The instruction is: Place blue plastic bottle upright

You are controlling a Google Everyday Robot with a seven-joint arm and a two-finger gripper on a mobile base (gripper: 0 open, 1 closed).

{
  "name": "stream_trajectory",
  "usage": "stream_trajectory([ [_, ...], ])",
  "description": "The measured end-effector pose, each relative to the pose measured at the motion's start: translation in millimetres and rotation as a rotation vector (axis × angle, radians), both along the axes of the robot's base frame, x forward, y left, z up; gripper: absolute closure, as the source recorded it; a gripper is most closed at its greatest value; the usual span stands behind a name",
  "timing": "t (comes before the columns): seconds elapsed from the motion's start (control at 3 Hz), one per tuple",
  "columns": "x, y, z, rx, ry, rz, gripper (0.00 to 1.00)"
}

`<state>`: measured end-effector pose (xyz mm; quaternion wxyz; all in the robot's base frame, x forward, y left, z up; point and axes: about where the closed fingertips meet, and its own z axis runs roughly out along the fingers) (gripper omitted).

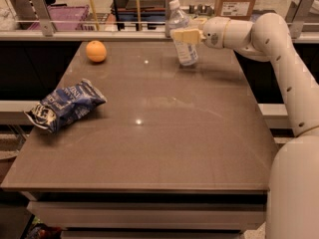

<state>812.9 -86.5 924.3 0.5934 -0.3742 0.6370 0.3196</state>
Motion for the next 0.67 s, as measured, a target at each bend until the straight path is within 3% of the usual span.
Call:
stream_trajectory([
  [0.67, 2.5, -1.0, -7.1, 0.023, 0.002, 0.004, 1.0],
])
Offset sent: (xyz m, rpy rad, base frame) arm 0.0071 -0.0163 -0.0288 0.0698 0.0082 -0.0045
